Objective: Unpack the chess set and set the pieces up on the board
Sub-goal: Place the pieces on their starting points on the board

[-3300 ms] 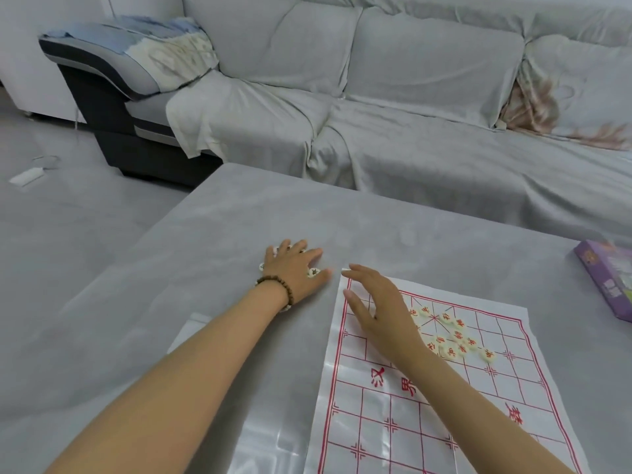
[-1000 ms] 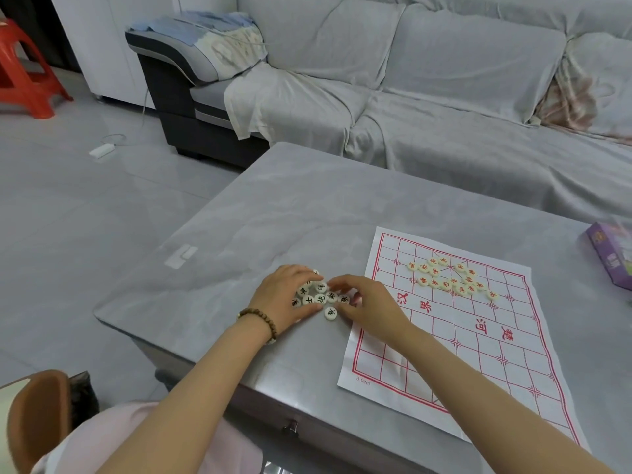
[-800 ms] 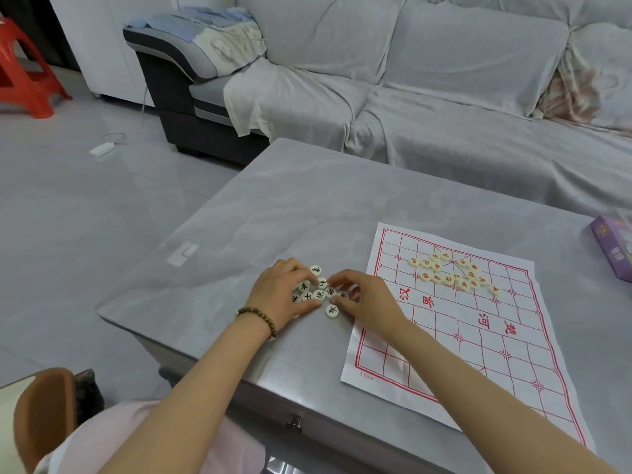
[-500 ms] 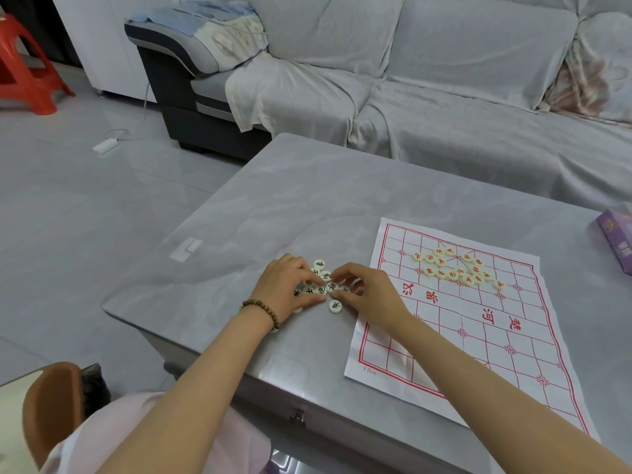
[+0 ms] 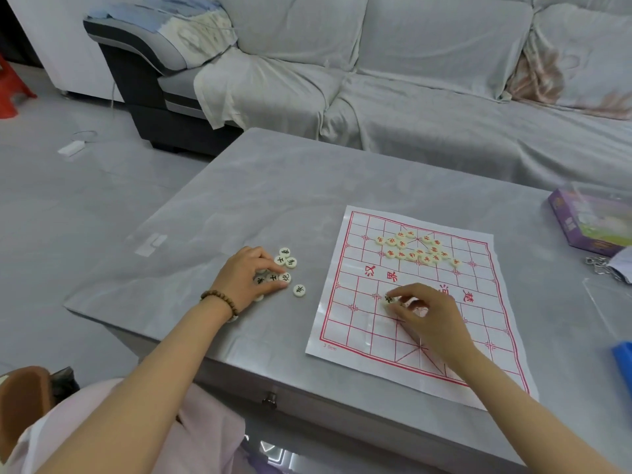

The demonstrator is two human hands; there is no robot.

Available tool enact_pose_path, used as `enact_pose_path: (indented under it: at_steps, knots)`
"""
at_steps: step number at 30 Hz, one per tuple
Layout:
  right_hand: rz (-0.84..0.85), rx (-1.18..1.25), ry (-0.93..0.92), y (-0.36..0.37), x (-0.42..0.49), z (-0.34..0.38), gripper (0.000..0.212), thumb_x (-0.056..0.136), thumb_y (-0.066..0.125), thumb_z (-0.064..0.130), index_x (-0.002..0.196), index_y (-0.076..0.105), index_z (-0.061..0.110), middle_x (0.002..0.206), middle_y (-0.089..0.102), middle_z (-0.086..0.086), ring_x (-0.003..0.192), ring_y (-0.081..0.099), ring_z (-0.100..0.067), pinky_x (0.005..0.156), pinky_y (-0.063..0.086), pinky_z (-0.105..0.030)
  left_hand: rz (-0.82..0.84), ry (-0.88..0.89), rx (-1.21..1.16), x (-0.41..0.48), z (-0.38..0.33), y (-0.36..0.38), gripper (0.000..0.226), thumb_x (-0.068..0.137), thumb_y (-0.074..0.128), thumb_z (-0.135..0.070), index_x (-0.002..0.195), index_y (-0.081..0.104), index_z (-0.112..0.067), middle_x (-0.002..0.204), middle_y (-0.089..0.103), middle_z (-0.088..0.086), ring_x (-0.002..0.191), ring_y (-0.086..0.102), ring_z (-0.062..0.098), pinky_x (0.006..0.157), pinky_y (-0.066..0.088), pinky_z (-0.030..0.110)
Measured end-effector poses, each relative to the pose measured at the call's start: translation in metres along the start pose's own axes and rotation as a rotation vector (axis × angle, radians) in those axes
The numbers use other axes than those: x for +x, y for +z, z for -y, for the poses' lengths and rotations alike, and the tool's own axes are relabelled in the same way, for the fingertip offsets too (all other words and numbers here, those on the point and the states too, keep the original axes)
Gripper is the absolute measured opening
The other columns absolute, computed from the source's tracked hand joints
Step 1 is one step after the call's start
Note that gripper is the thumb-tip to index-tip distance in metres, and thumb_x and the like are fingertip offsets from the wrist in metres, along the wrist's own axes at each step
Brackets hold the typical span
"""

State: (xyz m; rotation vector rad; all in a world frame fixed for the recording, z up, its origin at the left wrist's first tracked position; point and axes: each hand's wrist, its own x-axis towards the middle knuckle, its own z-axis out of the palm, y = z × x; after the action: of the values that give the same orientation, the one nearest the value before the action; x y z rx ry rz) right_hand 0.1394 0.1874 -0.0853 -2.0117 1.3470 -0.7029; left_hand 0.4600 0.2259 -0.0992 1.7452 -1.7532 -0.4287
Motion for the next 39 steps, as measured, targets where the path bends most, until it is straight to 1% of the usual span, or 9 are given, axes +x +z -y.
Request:
enact_pose_path:
  at_steps: [4, 8, 15, 20, 29, 32, 34, 37, 39]
  knots:
    - [0.006, -0.082, 0.023, -0.013, -0.014, -0.018, 0.016, 0.08, 0.071, 0.022, 0.095, 0.069, 0.027, 0.091, 0.065, 0.011, 0.082, 0.059, -0.004, 0.076, 0.045, -0.01, 0.009, -0.01, 0.033, 0.001, -0.003, -0.001, 0.022, 0.071, 0.076, -0.035, 0.09, 0.072, -0.027, 0.079, 0.05, -0.016, 0.084, 0.045, 0.007, 0.074, 0.034, 0.01]
    - [-0.027, -0.062, 0.004, -0.009, -0.015, -0.021, 0.015, 0.079, 0.072, 0.023, 0.092, 0.068, 0.029, 0.089, 0.064, 0.014, 0.082, 0.057, -0.002, 0.076, 0.043, -0.01, -0.014, -0.013, 0.043, -0.001, -0.005, 0.0, 0.021, 0.071, 0.076, -0.032, 0.09, 0.073, -0.023, 0.072, 0.047, -0.017, 0.078, 0.043, -0.003, 0.068, 0.032, 0.008]
    - [-0.063, -0.03, -0.013, -0.006, -0.017, -0.024, 0.015, 0.079, 0.072, 0.021, 0.091, 0.068, 0.027, 0.088, 0.064, 0.014, 0.085, 0.057, 0.001, 0.075, 0.041, -0.006, 0.001, 0.006, 0.047, -0.001, -0.005, -0.001, 0.022, 0.071, 0.077, -0.034, 0.091, 0.073, -0.024, 0.084, 0.058, -0.01, 0.09, 0.051, 0.015, 0.083, 0.044, 0.031]
    - [-0.064, -0.036, -0.005, -0.005, -0.016, -0.024, 0.014, 0.079, 0.072, 0.022, 0.092, 0.068, 0.026, 0.089, 0.064, 0.013, 0.084, 0.056, -0.001, 0.075, 0.041, -0.007, -0.004, -0.005, 0.044, -0.001, -0.006, -0.001, 0.023, 0.071, 0.076, -0.036, 0.091, 0.073, -0.026, 0.078, 0.058, -0.009, 0.086, 0.051, 0.015, 0.081, 0.046, 0.034]
    - [-0.037, -0.092, 0.0, -0.005, -0.015, -0.024, 0.015, 0.081, 0.069, 0.028, 0.096, 0.068, 0.026, 0.094, 0.064, 0.012, 0.087, 0.055, -0.003, 0.075, 0.04, -0.008, -0.135, -0.057, -0.118, 0.004, -0.04, 0.005, 0.02, 0.074, 0.075, -0.03, 0.092, 0.072, -0.021, 0.077, 0.054, -0.008, 0.08, 0.05, 0.011, 0.072, 0.038, 0.015]
    - [-0.032, -0.13, -0.032, -0.008, -0.016, -0.021, 0.017, 0.083, 0.068, 0.028, 0.1, 0.069, 0.026, 0.101, 0.06, 0.016, 0.096, 0.051, -0.003, 0.08, 0.033, -0.008, 0.01, 0.039, -0.143, 0.008, -0.082, 0.026, 0.025, 0.075, 0.072, -0.033, 0.097, 0.07, -0.022, 0.079, 0.051, -0.011, 0.073, 0.048, 0.003, 0.068, 0.041, 0.011]
    - [-0.075, -0.115, -0.031, -0.013, -0.02, -0.023, 0.018, 0.082, 0.069, 0.025, 0.1, 0.069, 0.026, 0.104, 0.058, 0.017, 0.1, 0.049, -0.003, 0.084, 0.03, -0.01, 0.161, 0.123, -0.052, 0.014, -0.107, 0.043, 0.03, 0.078, 0.069, -0.036, 0.104, 0.068, -0.021, 0.083, 0.051, -0.01, 0.071, 0.047, 0.005, 0.072, 0.046, 0.017]
    - [-0.08, -0.152, 0.006, -0.018, -0.027, -0.03, 0.019, 0.081, 0.07, 0.027, 0.101, 0.07, 0.026, 0.1, 0.058, 0.016, 0.096, 0.049, -0.005, 0.085, 0.035, -0.018, 0.321, 0.15, 0.122, 0.024, -0.126, 0.066, 0.033, 0.082, 0.064, -0.04, 0.11, 0.065, -0.024, 0.092, 0.051, -0.009, 0.075, 0.045, 0.006, 0.074, 0.045, 0.019]
    - [-0.081, -0.163, 0.021, -0.019, -0.03, -0.034, 0.021, 0.081, 0.07, 0.028, 0.102, 0.071, 0.025, 0.094, 0.057, 0.016, 0.091, 0.048, -0.004, 0.08, 0.038, -0.017, 0.372, 0.134, 0.13, 0.025, -0.13, 0.079, 0.033, 0.083, 0.064, -0.039, 0.112, 0.064, -0.024, 0.098, 0.054, -0.007, 0.077, 0.045, 0.006, 0.075, 0.042, 0.019]
